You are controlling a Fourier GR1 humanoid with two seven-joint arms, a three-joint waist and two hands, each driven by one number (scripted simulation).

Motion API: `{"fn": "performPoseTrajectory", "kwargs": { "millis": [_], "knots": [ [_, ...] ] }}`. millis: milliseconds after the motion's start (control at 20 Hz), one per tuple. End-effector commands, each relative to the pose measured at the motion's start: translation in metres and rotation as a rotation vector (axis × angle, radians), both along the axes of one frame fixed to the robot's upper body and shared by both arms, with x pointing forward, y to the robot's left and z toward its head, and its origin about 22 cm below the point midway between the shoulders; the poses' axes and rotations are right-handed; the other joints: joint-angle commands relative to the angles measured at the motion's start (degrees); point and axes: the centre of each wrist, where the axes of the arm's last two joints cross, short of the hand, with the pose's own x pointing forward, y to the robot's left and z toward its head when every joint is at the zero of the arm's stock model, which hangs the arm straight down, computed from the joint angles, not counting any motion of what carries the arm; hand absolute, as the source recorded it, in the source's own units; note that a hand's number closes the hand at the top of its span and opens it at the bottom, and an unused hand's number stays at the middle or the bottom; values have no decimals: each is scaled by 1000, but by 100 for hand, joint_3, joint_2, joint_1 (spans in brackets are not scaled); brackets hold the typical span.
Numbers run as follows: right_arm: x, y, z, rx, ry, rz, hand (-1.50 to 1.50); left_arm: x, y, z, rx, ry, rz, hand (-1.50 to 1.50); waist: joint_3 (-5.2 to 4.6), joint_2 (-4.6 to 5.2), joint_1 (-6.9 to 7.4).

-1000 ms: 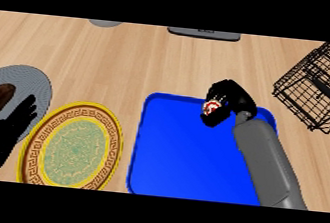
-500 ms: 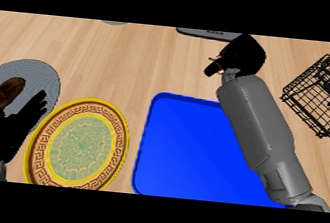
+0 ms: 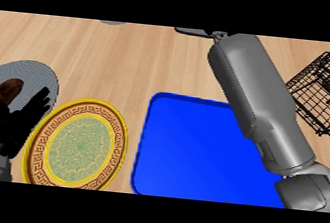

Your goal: Pick the cupcake from the tray and place it in the tiered basket

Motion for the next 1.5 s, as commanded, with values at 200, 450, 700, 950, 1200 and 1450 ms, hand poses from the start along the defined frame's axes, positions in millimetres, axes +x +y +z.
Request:
{"fn": "performPoseTrajectory", "kwargs": {
  "millis": [200, 450, 700, 950, 1200, 1450],
  "knots": [
    [11, -1, 54, 93, -170, -223, 150, -10, -4, -1, -6, -10, 14, 0, 16, -15, -35],
    [30, -78, 30, 60, -219, -250, 150, -8, 11, -9, -9, -1, 19, 0, 16, 61, -76],
    [38, -134, 52, 8, -205, -269, 150, -8, 15, -1, -12, -7, 13, 0, 20, 58, -62],
    [35, -158, 45, 153, -422, -221, 150, -8, 12, 1, 4, -21, 4, 0, 34, 79, -14],
    [32, -207, 25, 149, -446, -208, 150, -8, 6, -4, -10, -20, 9, 0, 33, 65, -55],
    [29, -235, 55, 168, -416, -190, 150, -10, 20, -5, -10, -6, 19, 0, 28, 67, -35]
  ]
}}
